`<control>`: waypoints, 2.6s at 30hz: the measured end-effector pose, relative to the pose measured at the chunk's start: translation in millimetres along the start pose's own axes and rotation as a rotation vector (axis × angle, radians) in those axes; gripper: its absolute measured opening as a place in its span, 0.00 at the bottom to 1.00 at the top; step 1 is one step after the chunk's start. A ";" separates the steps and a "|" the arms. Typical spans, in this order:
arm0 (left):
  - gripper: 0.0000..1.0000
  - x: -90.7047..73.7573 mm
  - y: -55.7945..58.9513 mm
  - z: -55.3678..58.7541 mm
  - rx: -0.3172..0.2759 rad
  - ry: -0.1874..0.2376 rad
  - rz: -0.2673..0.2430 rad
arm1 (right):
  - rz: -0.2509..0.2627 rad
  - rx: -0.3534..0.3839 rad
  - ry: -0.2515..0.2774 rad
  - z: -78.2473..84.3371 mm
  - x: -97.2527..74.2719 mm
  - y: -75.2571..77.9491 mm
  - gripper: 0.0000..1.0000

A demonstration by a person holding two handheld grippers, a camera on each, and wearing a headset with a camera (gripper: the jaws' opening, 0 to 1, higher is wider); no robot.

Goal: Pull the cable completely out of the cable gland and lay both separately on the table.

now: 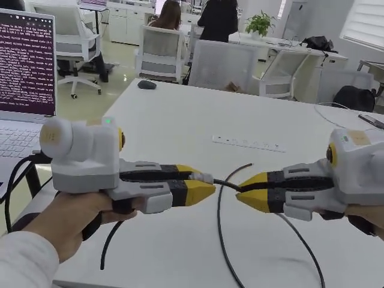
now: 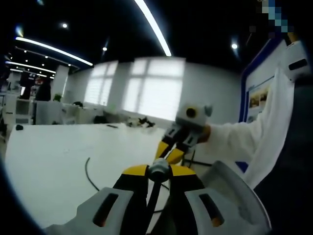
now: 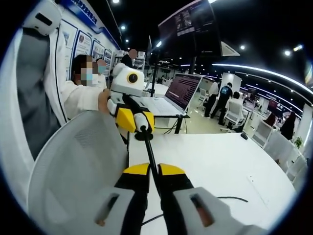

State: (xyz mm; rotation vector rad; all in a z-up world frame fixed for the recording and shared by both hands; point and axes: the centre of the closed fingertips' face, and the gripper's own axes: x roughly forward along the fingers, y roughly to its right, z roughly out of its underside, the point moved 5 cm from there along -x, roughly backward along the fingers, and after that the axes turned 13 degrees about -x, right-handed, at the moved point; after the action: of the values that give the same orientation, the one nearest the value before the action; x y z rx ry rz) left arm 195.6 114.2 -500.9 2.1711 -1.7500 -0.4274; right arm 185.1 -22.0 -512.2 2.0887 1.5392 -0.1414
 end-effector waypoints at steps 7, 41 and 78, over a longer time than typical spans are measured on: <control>0.17 0.2 0.3 0.9 -0.002 -0.004 -0.001 | 0.032 0.036 -0.020 13.6 -13.1 -2.2 0.06; 0.17 1.8 0.1 3.1 0.022 -0.027 -0.004 | 0.048 -0.043 0.000 -20.5 -11.7 4.2 0.22; 0.17 4.5 3.4 6.2 0.047 -0.062 0.020 | -0.090 -0.109 -0.004 -21.1 24.6 -5.0 0.07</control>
State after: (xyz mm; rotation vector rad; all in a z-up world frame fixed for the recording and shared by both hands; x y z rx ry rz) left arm 190.9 108.8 -505.3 2.1928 -1.8311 -0.4575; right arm 184.3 10.1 -505.5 1.9352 1.6030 -0.0925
